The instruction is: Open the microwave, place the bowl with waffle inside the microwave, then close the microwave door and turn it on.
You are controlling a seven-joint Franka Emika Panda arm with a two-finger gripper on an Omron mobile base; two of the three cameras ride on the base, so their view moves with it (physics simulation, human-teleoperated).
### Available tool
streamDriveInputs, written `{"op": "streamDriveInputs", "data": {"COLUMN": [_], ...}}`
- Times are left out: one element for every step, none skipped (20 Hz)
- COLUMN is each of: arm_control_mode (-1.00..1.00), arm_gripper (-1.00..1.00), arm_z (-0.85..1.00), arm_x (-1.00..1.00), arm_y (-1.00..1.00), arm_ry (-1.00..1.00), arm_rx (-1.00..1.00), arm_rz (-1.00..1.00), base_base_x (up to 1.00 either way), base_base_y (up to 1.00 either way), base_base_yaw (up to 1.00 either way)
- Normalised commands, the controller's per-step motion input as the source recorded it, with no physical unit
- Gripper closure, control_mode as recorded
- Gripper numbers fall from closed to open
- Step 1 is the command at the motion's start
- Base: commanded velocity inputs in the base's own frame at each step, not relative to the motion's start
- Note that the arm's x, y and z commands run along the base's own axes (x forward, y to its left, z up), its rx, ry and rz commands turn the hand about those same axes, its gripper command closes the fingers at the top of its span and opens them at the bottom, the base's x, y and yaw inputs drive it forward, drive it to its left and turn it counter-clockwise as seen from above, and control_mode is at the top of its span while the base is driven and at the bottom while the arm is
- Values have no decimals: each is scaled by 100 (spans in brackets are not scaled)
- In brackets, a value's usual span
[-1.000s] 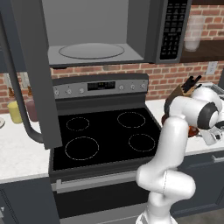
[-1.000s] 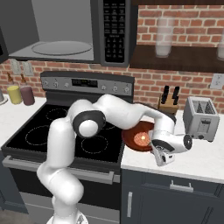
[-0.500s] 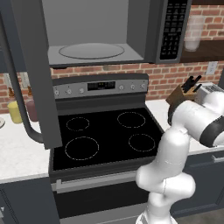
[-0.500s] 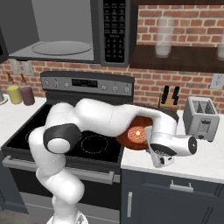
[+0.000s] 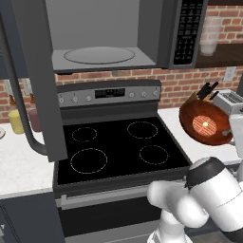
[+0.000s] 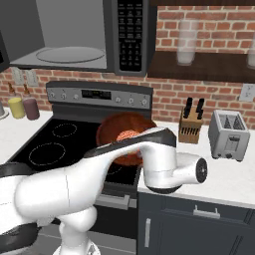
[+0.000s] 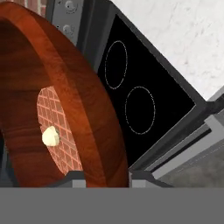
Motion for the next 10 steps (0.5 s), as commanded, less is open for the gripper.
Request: {"op": "streamDriveInputs", "data": {"arm_control_mode": [-100,-100,-100,-100,-100,-100,-100,-100,-100,-100], "arm_gripper": [100,100,100,100,100,100,100,100,100,100], "arm_z": [100,100,100,100,100,100,100,100,100,100], "arm_x": [-10,-3,0,0,0,0,0,0,0,0], "arm_y": [100,100,100,100,100,100,100,100,100,100], "arm_ry": [-8,-7,-7,-4,-3,-2,-2,-1,0,0], "arm_rx": [-1,-1,-1,0,0,-2,-3,-2,-3,-3], "arm_rz": [3,2,2,3,4,4,4,3,4,4], "base_base_x": [0,0,0,0,0,0,0,0,0,0], "base_base_y": [0,0,0,0,0,0,0,0,0,0], "base_base_yaw": [0,0,0,0,0,0,0,0,0,0]}}
